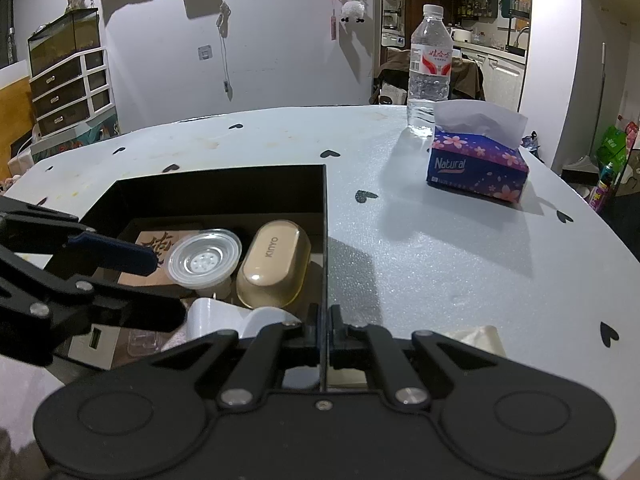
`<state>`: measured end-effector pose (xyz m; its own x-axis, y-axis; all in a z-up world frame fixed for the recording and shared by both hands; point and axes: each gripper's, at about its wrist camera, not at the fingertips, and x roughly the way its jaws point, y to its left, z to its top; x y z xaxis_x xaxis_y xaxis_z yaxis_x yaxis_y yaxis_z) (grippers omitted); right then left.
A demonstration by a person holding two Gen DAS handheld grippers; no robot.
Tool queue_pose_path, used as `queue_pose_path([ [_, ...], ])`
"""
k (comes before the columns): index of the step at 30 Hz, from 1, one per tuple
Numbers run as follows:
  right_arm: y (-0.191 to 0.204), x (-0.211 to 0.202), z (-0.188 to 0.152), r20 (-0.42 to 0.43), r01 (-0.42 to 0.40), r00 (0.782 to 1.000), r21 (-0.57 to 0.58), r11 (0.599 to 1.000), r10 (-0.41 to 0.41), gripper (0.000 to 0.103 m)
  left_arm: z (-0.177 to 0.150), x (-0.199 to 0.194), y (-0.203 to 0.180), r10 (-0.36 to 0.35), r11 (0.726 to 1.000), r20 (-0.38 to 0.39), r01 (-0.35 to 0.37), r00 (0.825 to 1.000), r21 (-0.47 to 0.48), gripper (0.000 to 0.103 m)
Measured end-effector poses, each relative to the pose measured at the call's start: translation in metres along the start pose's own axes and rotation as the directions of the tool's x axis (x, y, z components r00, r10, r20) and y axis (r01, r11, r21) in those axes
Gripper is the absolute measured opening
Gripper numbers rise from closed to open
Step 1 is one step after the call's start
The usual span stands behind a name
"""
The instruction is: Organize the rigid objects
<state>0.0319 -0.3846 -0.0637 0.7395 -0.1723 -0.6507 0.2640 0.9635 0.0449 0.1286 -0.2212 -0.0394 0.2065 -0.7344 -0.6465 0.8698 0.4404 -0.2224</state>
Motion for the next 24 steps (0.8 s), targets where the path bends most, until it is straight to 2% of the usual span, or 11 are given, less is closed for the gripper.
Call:
queue_pose_path([
  [13, 0.0, 0.0, 0.0, 0.0, -0.001, 1.0, 0.0, 1.0, 0.001, 0.003, -0.004, -0.026, -0.011, 0.06, 0.998, 0.022, -0.06, 0.998, -0.022, 0.06],
  [15, 0.0, 0.0, 0.0, 0.0, -0.001, 1.0, 0.0, 1.0, 0.001, 0.003, -0.005, -0.033, -0.012, 0.09, 0.995, 0.031, -0.089, 0.995, -0.045, 0.068],
  [17, 0.0, 0.0, 0.0, 0.0, -0.001, 1.0, 0.001, 1.0, 0.001, 0.004, -0.005, -0.04, -0.013, 0.123, 0.99, 0.048, -0.12, 0.991, -0.07, 0.084],
  [24, 0.0, 0.0, 0.0, -0.002, -0.003, 1.0, 0.001, 1.0, 0.003, 0.004, -0.012, -0.064, -0.018, 0.216, 0.968, 0.08, -0.203, 0.973, -0.149, 0.101],
])
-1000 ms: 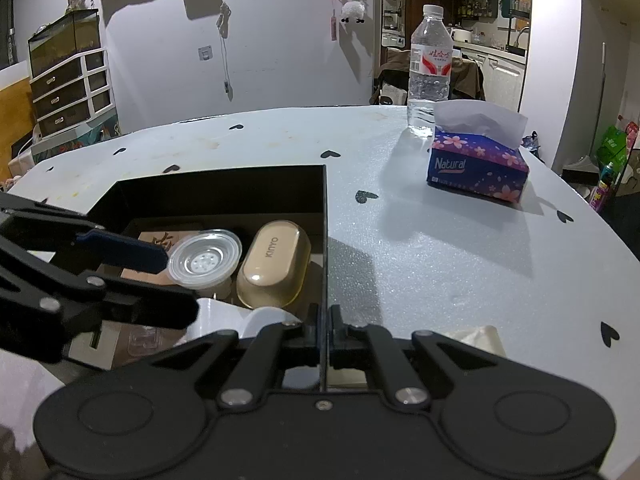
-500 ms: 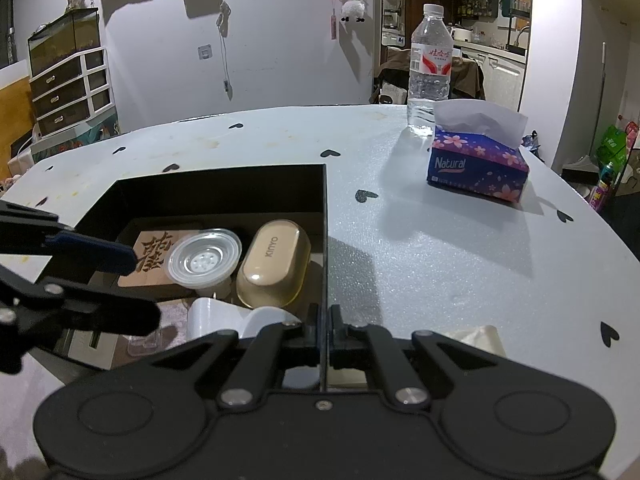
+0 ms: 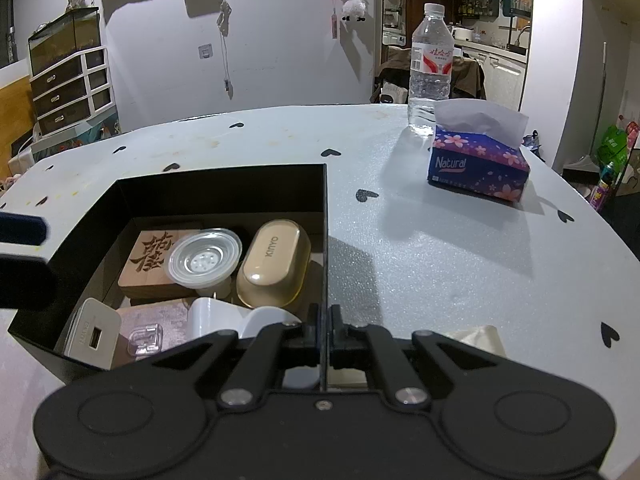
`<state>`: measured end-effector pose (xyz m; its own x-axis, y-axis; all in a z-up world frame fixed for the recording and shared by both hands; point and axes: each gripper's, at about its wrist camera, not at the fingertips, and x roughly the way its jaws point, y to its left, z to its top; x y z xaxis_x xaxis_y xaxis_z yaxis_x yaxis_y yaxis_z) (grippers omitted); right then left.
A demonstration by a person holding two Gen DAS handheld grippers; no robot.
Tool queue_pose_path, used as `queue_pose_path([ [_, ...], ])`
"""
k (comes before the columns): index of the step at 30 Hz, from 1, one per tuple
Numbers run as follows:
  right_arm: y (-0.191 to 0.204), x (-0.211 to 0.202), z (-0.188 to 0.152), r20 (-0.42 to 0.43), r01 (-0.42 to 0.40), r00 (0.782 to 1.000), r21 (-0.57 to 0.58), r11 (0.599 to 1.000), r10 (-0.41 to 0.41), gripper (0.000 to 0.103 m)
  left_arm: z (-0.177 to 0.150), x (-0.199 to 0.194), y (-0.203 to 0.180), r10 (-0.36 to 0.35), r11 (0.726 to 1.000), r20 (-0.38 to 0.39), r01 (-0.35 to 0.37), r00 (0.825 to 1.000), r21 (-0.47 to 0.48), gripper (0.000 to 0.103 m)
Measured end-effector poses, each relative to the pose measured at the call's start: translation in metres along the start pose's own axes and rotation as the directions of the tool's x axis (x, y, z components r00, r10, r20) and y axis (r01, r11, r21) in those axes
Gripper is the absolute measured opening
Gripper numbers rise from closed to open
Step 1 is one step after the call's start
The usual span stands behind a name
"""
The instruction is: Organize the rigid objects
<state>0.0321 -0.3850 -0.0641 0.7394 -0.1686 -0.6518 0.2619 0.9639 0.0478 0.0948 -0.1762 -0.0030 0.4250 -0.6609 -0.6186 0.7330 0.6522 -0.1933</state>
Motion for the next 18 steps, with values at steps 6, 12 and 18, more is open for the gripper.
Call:
queue_pose_path([
  [6, -0.001, 0.001, 0.0, -0.002, -0.007, 1.0, 0.001, 1.0, 0.007, 0.004, -0.008, -0.021, -0.005, 0.068, 0.997, 0.019, -0.067, 0.998, -0.04, 0.103],
  [12, -0.003, 0.001, 0.001, -0.006, -0.014, 1.0, 0.007, 1.0, 0.014, 0.004, -0.015, -0.038, -0.008, 0.129, 0.991, 0.037, -0.127, 0.991, -0.053, 0.103],
  [18, -0.005, 0.001, 0.001, -0.008, -0.016, 1.0, 0.012, 1.0, 0.016, 0.006, -0.025, -0.054, -0.011, 0.209, 0.975, 0.089, -0.201, 0.974, -0.092, 0.103],
])
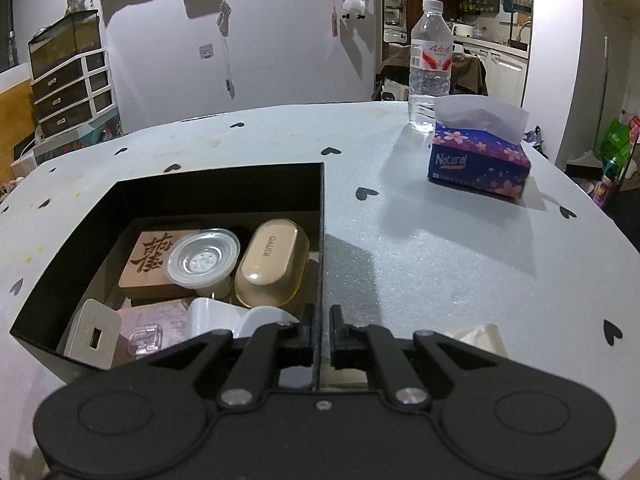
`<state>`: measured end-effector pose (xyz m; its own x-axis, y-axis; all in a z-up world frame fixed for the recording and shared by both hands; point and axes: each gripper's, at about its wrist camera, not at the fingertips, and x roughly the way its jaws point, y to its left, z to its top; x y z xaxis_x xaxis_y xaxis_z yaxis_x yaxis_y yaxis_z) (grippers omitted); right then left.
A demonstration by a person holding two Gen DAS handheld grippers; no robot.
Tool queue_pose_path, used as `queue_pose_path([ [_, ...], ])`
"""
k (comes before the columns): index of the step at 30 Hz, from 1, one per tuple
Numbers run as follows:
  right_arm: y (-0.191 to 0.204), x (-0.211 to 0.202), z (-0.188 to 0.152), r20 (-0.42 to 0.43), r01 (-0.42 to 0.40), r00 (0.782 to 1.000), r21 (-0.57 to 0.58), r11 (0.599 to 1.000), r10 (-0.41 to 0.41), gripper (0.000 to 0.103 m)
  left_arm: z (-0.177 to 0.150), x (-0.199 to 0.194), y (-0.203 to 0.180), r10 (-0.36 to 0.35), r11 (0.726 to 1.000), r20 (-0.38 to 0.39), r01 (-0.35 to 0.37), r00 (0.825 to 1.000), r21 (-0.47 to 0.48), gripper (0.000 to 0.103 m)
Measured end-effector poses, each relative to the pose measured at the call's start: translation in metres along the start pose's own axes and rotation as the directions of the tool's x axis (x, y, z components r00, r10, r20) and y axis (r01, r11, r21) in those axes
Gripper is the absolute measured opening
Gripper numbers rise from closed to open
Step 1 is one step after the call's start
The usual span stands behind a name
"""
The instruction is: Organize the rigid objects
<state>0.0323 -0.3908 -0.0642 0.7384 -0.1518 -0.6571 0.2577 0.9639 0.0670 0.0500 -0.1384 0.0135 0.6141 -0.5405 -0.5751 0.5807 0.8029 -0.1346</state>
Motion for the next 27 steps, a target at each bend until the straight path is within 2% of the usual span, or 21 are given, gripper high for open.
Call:
queue_pose_path([
  [2, 0.0, 0.0, 0.0, 0.001, 0.002, 1.0, -0.006, 1.0, -0.002, 0.009, -0.005, -0.006, -0.003, 0.032, 0.999, 0.041, -0.033, 0.999, 0.019, 0.103],
  [5, -0.001, -0.002, 0.002, 0.008, 0.007, 1.0, -0.008, 1.0, -0.007, 0.013, -0.011, -0.009, -0.002, 0.038, 0.999, 0.055, -0.039, 0.998, 0.017, 0.103],
  [12, -0.004, -0.033, 0.013, 0.101, -0.007, 0.995, 0.003, 1.0, 0.006, 0.021, -0.015, -0.011, -0.004, 0.11, 0.994, 0.078, -0.11, 0.991, -0.007, 0.103],
  [15, -0.004, -0.052, 0.017, 0.142, -0.023, 0.99, 0.003, 1.0, 0.022, 0.031, -0.016, -0.011, -0.009, 0.138, 0.99, 0.1, -0.139, 0.985, 0.003, 0.103],
  [17, -0.005, -0.065, 0.019, 0.165, -0.028, 0.986, 0.012, 1.0, 0.026, 0.045, -0.018, -0.011, -0.012, 0.154, 0.988, 0.108, -0.156, 0.982, 0.008, 0.103],
  [19, -0.005, -0.077, 0.018, 0.182, -0.033, 0.983, 0.012, 0.999, 0.03, 0.053, -0.02, -0.012, -0.016, 0.167, 0.986, 0.109, -0.169, 0.98, 0.009, 0.103],
  [23, -0.005, -0.098, 0.013, 0.202, -0.022, 0.979, 0.007, 1.0, 0.02, 0.065, -0.025, -0.018, -0.022, 0.192, 0.981, 0.134, -0.194, 0.972, 0.003, 0.103],
  [27, -0.004, -0.11, 0.004, 0.203, 0.004, 0.979, -0.003, 1.0, -0.004, 0.075, -0.027, -0.022, -0.024, 0.191, 0.981, 0.138, -0.191, 0.972, -0.014, 0.103],
])
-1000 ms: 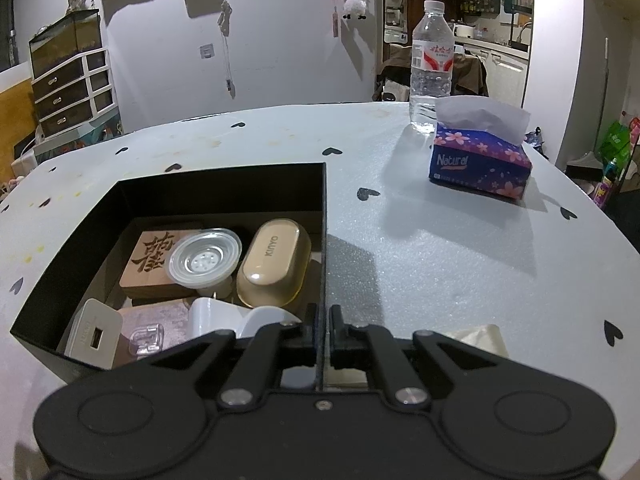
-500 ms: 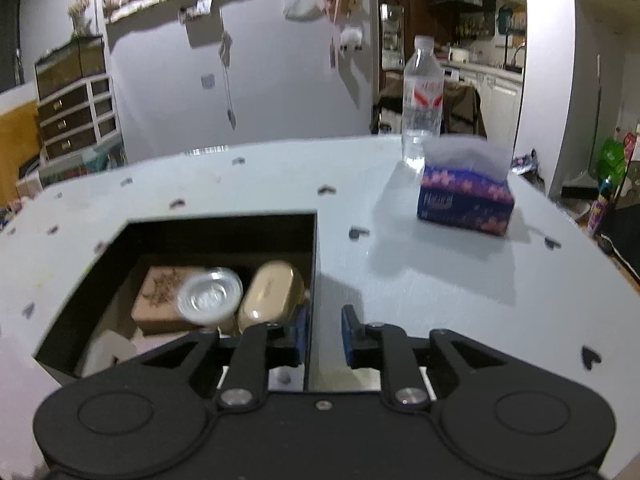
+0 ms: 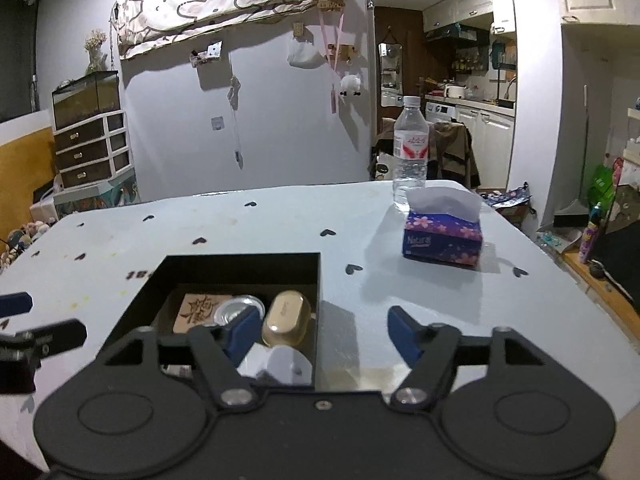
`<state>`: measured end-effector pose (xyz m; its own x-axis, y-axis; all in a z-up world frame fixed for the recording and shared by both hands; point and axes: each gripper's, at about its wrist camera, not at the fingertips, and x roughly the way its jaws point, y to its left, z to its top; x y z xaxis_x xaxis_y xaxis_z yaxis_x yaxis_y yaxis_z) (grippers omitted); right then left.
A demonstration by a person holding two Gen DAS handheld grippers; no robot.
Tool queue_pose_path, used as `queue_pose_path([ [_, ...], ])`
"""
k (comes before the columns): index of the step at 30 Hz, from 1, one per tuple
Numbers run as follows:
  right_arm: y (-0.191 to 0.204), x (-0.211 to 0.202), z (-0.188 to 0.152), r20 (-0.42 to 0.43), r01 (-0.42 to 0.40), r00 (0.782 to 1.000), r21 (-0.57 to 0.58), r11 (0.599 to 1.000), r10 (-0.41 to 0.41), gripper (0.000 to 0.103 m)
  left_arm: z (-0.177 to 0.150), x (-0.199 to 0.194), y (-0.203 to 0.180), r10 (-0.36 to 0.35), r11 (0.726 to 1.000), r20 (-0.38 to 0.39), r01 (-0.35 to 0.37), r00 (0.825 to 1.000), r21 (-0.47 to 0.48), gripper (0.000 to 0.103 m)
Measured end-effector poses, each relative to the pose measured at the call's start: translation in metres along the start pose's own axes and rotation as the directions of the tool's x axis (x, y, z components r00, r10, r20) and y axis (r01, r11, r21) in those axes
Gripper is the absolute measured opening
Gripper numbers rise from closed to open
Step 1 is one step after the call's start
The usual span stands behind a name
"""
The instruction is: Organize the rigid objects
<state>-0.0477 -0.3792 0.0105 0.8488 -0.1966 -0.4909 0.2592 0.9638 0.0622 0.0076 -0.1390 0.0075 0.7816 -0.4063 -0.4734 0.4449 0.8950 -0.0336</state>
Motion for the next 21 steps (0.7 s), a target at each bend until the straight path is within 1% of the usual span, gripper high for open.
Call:
queue_pose_path([
  [4, 0.003, -0.013, -0.008, 0.019, 0.025, 1.0, -0.018, 1.0, -0.025, 0.085, -0.003, -0.003, -0.001, 0.034, 0.999, -0.025, -0.034, 0.999, -0.001, 0.103],
  [5, 0.004, -0.016, -0.01, 0.022, 0.03, 0.999, -0.024, 0.999, -0.029, 0.089, -0.004, -0.003, -0.001, 0.038, 0.999, -0.03, -0.038, 0.999, -0.002, 0.103],
  [9, 0.013, -0.025, -0.018, 0.032, 0.031, 0.999, -0.061, 0.998, -0.029, 0.095, -0.008, -0.005, -0.002, 0.038, 0.999, -0.051, -0.039, 0.998, -0.013, 0.103],
  [10, 0.016, -0.026, -0.02, 0.026, 0.027, 0.999, -0.071, 0.997, -0.025, 0.098, -0.008, -0.005, -0.002, 0.043, 0.999, -0.054, -0.044, 0.998, -0.013, 0.103],
  [12, 0.021, -0.028, -0.026, 0.012, 0.019, 1.0, -0.092, 0.996, -0.018, 0.099, -0.01, -0.006, -0.004, 0.063, 0.998, -0.06, -0.063, 0.996, -0.004, 0.103],
  [14, 0.024, -0.031, -0.031, 0.015, 0.027, 1.0, -0.095, 0.995, -0.025, 0.1, -0.011, -0.009, -0.006, 0.083, 0.997, -0.064, -0.083, 0.995, 0.006, 0.103],
  [16, 0.025, -0.033, -0.035, 0.023, 0.039, 0.999, -0.081, 0.996, -0.038, 0.1, -0.014, -0.012, -0.007, 0.088, 0.996, -0.072, -0.088, 0.993, 0.011, 0.103],
  [19, 0.026, -0.033, -0.04, 0.003, 0.037, 0.999, -0.072, 0.997, -0.037, 0.1, -0.017, -0.014, -0.007, 0.088, 0.996, -0.08, -0.088, 0.993, 0.013, 0.103],
  [21, 0.025, -0.032, -0.041, -0.002, 0.051, 0.999, -0.065, 0.997, -0.051, 0.1, -0.018, -0.016, -0.007, 0.092, 0.996, -0.083, -0.091, 0.992, 0.012, 0.103],
])
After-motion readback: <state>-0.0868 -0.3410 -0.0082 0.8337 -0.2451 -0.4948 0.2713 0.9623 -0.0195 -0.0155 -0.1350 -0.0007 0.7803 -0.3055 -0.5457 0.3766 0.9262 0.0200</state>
